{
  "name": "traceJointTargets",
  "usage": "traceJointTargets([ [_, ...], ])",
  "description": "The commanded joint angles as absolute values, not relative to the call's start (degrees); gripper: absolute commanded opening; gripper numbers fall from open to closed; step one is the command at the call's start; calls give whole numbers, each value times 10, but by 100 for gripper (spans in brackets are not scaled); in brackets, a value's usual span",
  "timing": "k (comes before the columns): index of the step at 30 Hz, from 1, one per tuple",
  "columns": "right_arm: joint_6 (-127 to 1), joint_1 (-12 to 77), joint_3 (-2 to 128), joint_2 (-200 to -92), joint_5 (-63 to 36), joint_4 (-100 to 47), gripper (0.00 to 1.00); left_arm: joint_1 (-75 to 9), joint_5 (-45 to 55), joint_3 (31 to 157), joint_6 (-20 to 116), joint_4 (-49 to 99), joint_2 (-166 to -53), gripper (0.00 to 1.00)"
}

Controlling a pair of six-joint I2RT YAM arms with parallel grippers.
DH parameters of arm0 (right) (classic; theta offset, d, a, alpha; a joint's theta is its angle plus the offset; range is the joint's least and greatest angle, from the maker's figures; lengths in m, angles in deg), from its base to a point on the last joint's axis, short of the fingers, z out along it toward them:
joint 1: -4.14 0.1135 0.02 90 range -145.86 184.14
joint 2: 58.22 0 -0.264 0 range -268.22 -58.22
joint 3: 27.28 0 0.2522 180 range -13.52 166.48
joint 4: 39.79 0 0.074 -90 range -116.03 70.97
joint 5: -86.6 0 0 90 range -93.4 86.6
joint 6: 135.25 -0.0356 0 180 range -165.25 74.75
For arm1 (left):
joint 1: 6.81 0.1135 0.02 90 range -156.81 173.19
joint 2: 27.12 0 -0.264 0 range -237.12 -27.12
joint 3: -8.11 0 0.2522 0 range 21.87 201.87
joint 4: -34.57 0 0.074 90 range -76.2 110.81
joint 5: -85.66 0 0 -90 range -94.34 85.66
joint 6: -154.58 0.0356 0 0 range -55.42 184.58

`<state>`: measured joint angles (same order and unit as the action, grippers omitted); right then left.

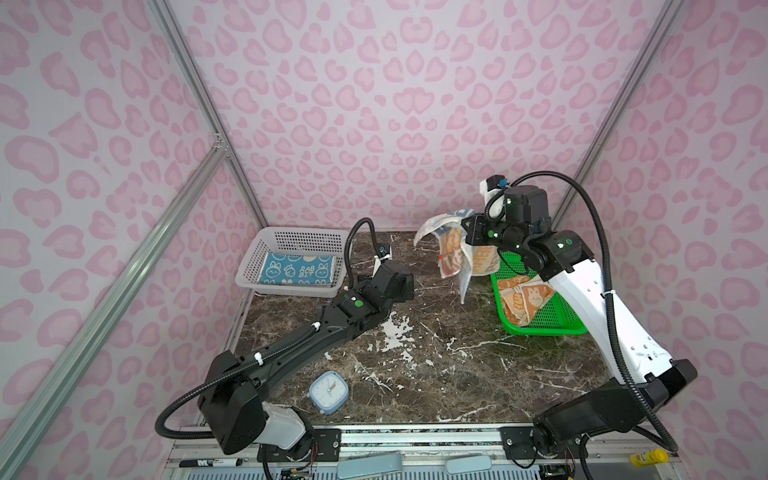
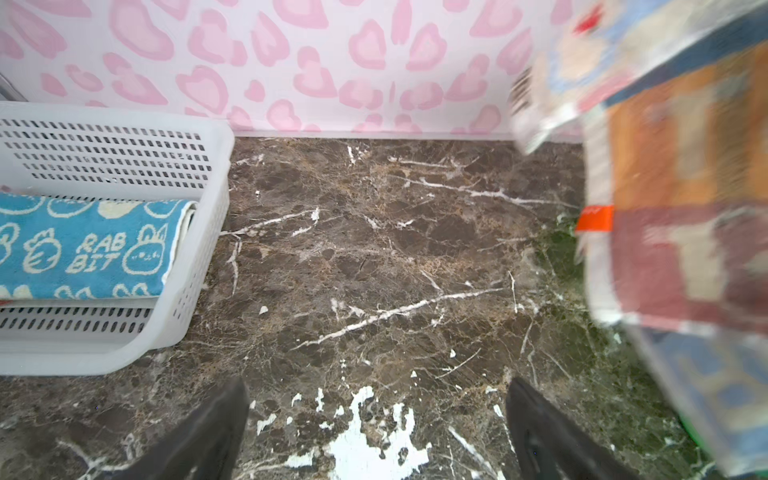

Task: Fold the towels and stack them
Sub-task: 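Pull the colorful towel out toward the table center with the right gripper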

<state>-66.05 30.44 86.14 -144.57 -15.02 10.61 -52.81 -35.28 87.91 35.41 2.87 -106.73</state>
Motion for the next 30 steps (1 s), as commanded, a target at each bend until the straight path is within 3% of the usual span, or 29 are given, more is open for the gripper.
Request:
traceJointTargets([
  [1,-717,308,801,-1453,-199,53,2,-526,-382,851,331,32,-1031,98],
  [5,-750,283,748,-1538,-220,20,6,-519,-391,813,320,21,-1011,97],
  [11,-720,254,783,-1680,-225,66,31,-519,-360,778,297,12,-1015,97],
  [14,-707,256,772,-1668,-218,69,55,-519,-347,765,287,12,-1024,97],
  [19,-666,297,722,-1596,-164,91,83,-519,-341,749,273,20,-1036,97],
  [24,-674,332,623,-1564,-209,43,90,-519,-337,747,264,27,-1055,98],
  [30,-696,360,610,-1631,-246,9,92,-518,-333,745,261,29,-1068,97],
])
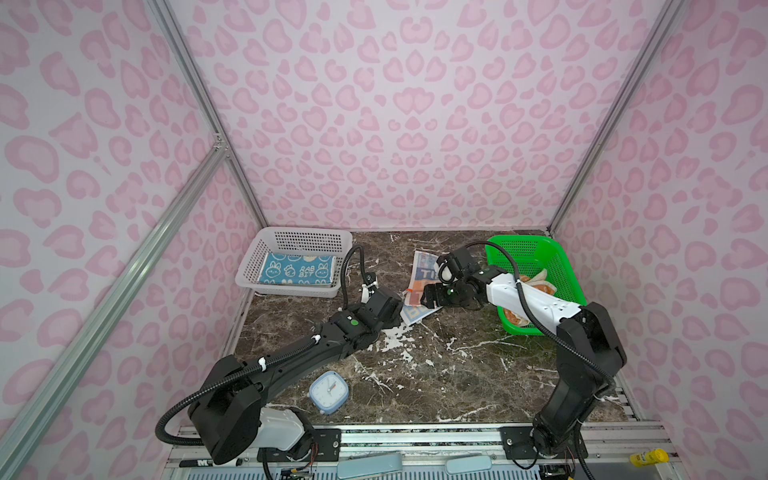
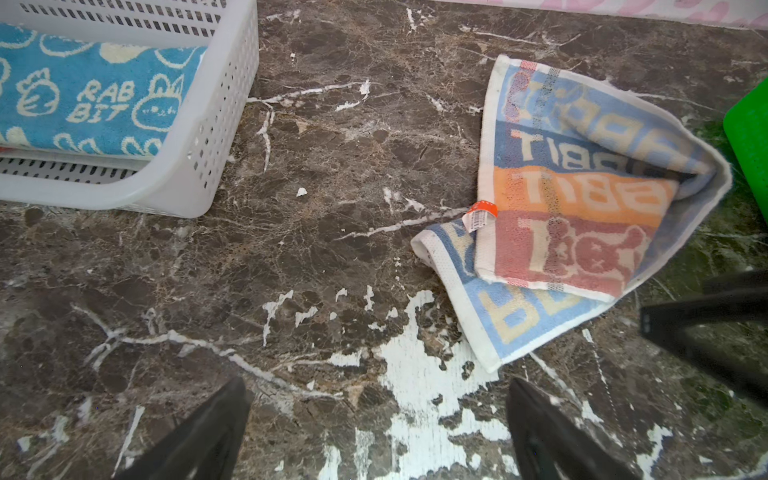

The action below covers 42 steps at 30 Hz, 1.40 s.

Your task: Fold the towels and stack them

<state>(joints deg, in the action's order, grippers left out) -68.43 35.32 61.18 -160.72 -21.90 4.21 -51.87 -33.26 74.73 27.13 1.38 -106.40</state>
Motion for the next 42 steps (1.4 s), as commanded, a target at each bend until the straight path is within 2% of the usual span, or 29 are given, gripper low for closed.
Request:
traceJointTargets([
  [1,-701,360,611,-1644,-258,-2,92,-518,-333,742,260,30,-1068,97],
  [8,-699,332,694,-1732,-236,36,92,-518,-328,734,255,30,-1074,98],
  [13,-694,292,776,-1768,-237,61,71,-518,-318,732,249,31,-1082,97],
  [16,-686,269,825,-1797,-234,86,39,-518,-317,733,248,30,-1085,97],
  [17,-684,262,841,-1808,-232,97,34,-518,-317,734,248,30,-1087,98],
  [19,-674,254,872,-1822,-225,122,30,-518,-317,734,249,30,-1086,98],
  [21,-665,251,879,-1821,-216,136,31,-518,-319,734,250,27,-1086,97],
  [27,-662,255,793,-1754,-192,114,50,-518,-313,733,249,33,-1095,98],
  [32,-668,267,750,-1746,-199,92,61,-518,-295,743,247,43,-1106,97],
  [36,-673,276,765,-1776,-206,83,63,-518,-286,750,248,45,-1112,97],
  [42,-675,292,793,-1792,-188,104,58,-518,-290,740,252,37,-1103,97],
])
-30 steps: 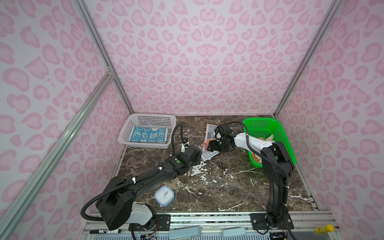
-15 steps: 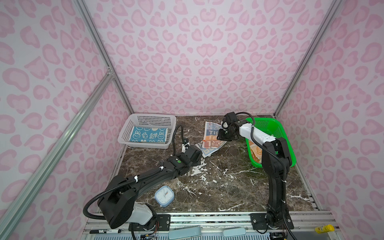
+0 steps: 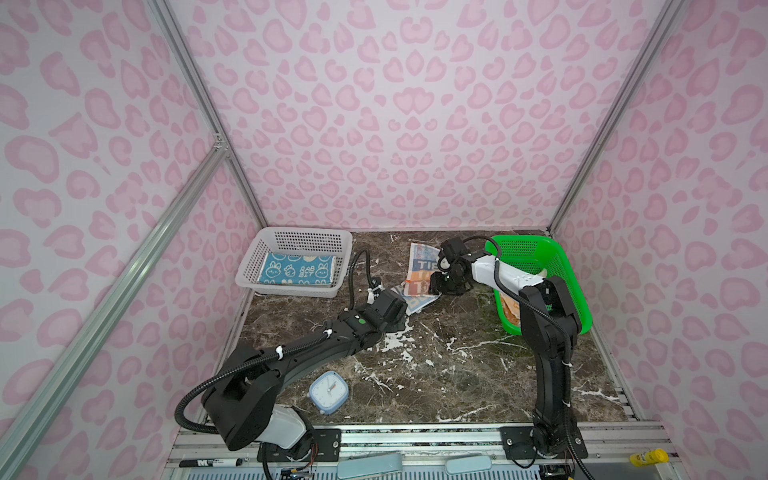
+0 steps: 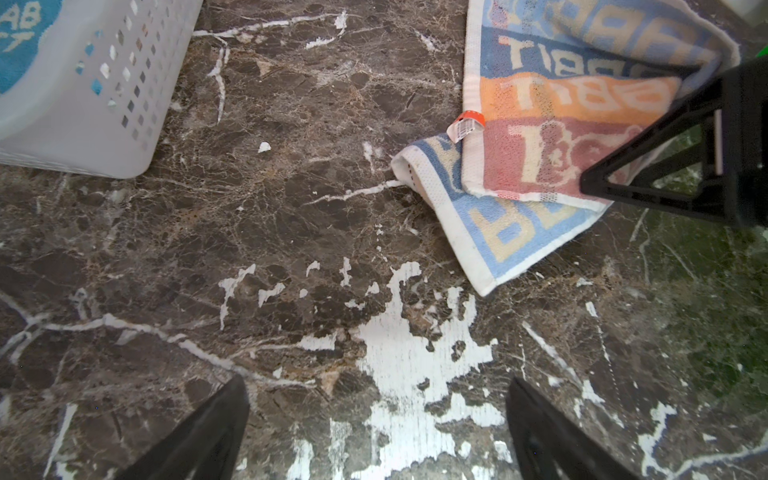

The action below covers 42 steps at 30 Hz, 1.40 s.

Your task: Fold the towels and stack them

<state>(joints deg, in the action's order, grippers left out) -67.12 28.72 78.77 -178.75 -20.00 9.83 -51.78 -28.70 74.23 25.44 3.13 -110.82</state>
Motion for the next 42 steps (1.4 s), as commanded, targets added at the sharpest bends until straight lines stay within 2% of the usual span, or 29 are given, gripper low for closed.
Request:
traceJointTargets([
  [1,-675,294,792,-1787,-180,107,58,-518,-293,737,252,37,-1101,98],
  [11,-668,304,779,-1738,-140,126,64,-518,-290,742,250,41,-1108,98],
  [21,-671,295,812,-1802,-158,120,59,-518,-290,740,249,41,-1113,98],
  [26,-678,294,810,-1805,-162,106,42,-518,-292,734,250,41,-1113,98],
  [29,-679,294,818,-1805,-163,108,25,-518,-292,735,249,41,-1117,98],
  [34,-675,295,841,-1808,-163,121,1,-518,-288,739,247,41,-1119,97],
  [39,-675,301,887,-1793,-188,140,0,-518,-293,734,247,36,-1107,97],
  [42,-672,289,958,-1803,-180,174,0,-518,-295,733,247,33,-1103,98],
])
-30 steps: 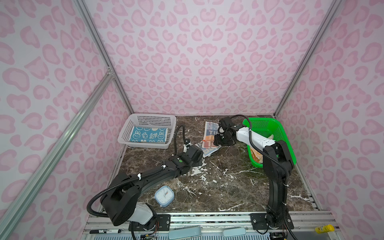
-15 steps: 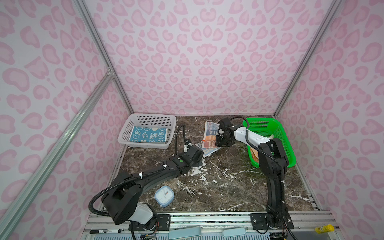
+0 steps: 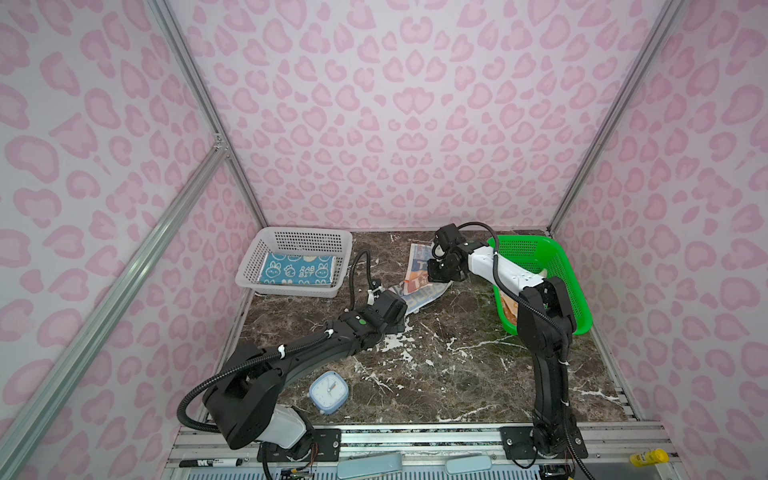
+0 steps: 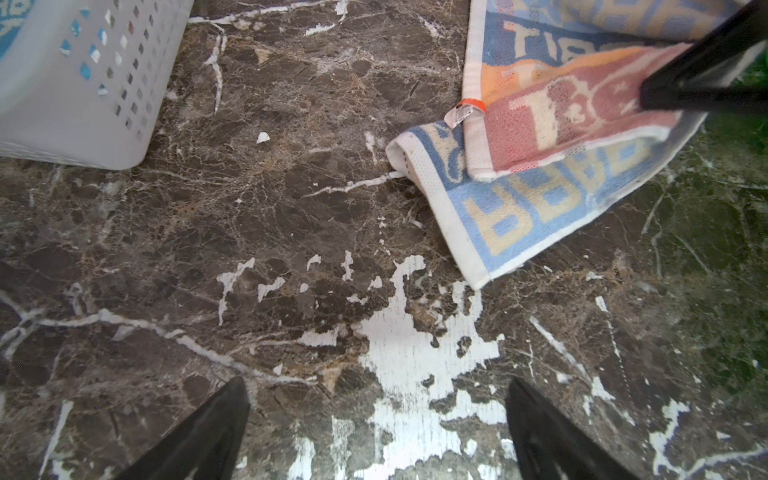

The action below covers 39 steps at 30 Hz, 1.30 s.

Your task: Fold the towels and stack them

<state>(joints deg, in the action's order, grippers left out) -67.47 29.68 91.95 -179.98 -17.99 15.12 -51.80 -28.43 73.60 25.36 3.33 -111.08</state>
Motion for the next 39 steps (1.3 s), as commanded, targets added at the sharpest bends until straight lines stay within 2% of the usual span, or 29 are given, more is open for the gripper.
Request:
traceJointTargets([
  [1,-671,282,993,-1818,-175,188,0,-518,-296,732,248,32,-1102,98],
  [4,-670,250,1116,-1889,-186,246,0,-518,-300,730,248,29,-1098,97],
  [7,-673,222,1251,-1987,-196,300,7,-518,-305,726,249,28,-1092,98],
  [8,-676,215,1303,-2021,-201,322,15,-518,-307,725,249,28,-1091,97],
  [11,-678,203,1436,-2093,-202,392,51,-518,-308,723,251,28,-1089,97],
  [12,-676,202,1455,-2098,-201,406,58,-518,-307,722,252,28,-1088,97],
  [15,-655,217,1398,-2053,-189,401,71,-517,-308,715,252,32,-1086,97],
  [19,-644,256,1127,-1890,-170,266,86,-511,-308,713,251,33,-1079,97],
  [22,-650,281,1003,-1820,-180,219,88,-485,-275,700,238,43,-1065,98],
  [27,-648,348,900,-1776,-170,177,83,-446,-237,672,227,53,-1026,98],
  [30,-642,388,892,-1792,-157,171,76,-424,-211,663,216,45,-988,98],
  [35,-627,438,943,-1844,-82,205,71,-371,-144,623,196,59,-907,97],
  [39,-617,465,999,-1890,-26,245,68,-346,-105,614,196,57,-893,97],
])
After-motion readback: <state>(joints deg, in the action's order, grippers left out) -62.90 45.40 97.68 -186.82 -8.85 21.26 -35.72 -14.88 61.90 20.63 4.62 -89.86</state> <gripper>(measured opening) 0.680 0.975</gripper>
